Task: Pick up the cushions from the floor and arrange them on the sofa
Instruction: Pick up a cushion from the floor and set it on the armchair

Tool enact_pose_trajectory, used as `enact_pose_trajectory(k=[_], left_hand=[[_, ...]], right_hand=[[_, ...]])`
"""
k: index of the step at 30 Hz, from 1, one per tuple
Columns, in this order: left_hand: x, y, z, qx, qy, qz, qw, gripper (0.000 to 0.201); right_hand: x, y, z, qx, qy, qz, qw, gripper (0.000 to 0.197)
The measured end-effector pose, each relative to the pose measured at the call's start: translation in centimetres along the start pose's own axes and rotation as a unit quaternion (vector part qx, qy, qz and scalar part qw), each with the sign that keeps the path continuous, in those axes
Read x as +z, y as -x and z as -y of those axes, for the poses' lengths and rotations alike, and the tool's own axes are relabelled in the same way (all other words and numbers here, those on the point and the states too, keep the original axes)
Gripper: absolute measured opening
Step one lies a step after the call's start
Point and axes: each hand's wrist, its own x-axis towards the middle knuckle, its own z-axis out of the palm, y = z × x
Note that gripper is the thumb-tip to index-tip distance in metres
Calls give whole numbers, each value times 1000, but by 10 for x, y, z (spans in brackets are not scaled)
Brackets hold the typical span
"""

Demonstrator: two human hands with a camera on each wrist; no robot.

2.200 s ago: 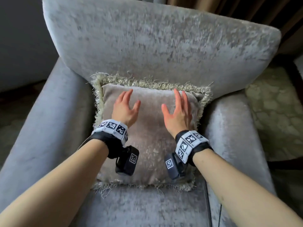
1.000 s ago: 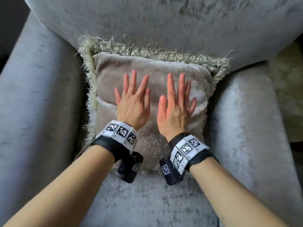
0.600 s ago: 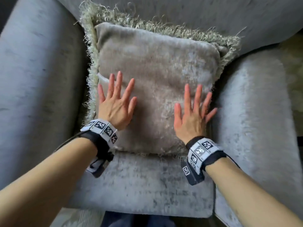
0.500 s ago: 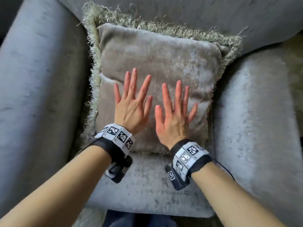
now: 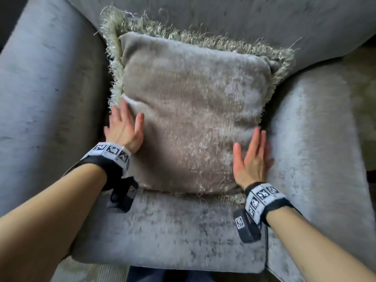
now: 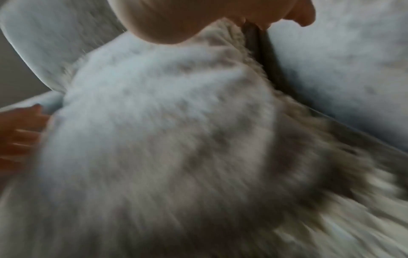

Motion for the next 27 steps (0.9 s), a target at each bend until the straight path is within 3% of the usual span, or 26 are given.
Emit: enact_pose_trajectory(k=[4, 9, 12, 16, 19, 24, 27], left_hand=[[-12, -19, -41, -30, 88, -20, 995, 76], [-37, -28, -43, -66, 127, -1, 990, 98], [-29, -27, -15, -152, 145, 38, 977, 121], [-2, -15, 14, -264, 171, 102, 944, 124], [12, -19, 11, -286, 164, 69, 942, 128], [3, -16, -1, -301, 168, 39, 938, 132], [-11, -3, -13, -295, 165, 17, 941, 118]], right_hand=[[-18, -33, 73, -39, -21, -34, 998, 75], [-28, -85, 134, -132, 71, 6, 989, 77], [-24, -127, 145, -173, 112, 12, 979, 96], [-19, -154, 135, -141, 157, 29, 977, 132], [-12, -156, 143, -156, 198, -10, 968, 111], [-19, -149, 158, -143, 213, 37, 966, 70], [-42, -133, 160, -142, 183, 22, 973, 59]])
